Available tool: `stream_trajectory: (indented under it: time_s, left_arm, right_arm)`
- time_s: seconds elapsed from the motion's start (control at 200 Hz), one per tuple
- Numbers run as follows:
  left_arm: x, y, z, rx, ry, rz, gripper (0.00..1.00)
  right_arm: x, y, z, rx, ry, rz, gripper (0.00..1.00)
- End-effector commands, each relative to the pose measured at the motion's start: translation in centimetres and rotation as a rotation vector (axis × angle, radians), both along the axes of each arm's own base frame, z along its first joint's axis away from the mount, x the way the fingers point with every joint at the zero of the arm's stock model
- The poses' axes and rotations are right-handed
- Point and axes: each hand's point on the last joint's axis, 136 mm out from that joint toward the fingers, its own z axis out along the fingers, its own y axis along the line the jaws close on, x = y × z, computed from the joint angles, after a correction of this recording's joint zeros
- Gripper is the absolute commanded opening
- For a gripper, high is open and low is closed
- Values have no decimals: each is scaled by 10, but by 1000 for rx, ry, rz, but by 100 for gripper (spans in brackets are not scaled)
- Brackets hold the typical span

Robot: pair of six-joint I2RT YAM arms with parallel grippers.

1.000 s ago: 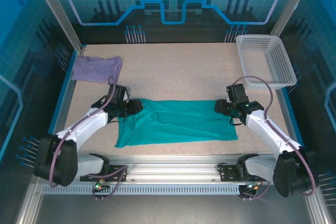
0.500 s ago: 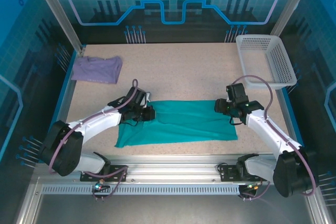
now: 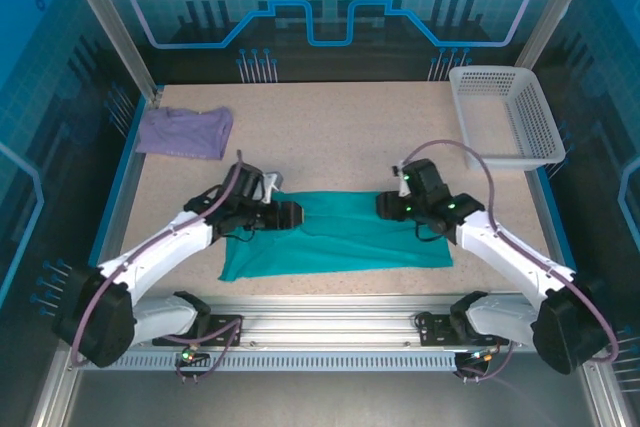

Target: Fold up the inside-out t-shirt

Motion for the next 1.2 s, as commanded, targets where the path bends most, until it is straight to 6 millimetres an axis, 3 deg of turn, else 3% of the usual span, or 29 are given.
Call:
stream_trajectory:
  time_s: [0.0, 0.15, 0.295, 0.47, 0.665, 0.815, 0.985, 1.085, 1.195]
  left_arm:
    - [21, 38, -7, -52, 63, 203, 71]
    - [56, 57, -23, -117, 104, 288, 67]
    - [78, 74, -46, -113, 147, 344, 64]
    - [92, 96, -74, -89, 204, 396, 60]
    - [84, 109, -97, -58, 256, 433, 60]
    - [82, 108, -93, -64, 246, 423, 60]
    - [80, 106, -63, -84, 182, 414, 63]
    - [72, 101, -42, -113, 137, 400, 64]
    - [52, 89, -33, -132, 126, 371, 65]
  right_arm:
    - [-2, 81, 27, 147, -65, 186, 58]
    - [-4, 163, 18, 180, -16, 302, 63]
    - [5, 210, -12, 142, 54, 317, 61]
    - [18, 203, -74, -20, 214, 201, 38]
    - [0, 190, -112, -88, 309, 186, 22]
    - [-12, 169, -131, -192, 336, 184, 16]
    - [-3, 149, -112, -248, 269, 184, 13]
    - [-2, 164, -87, -153, 197, 251, 15]
    - [-5, 186, -68, -38, 161, 308, 22]
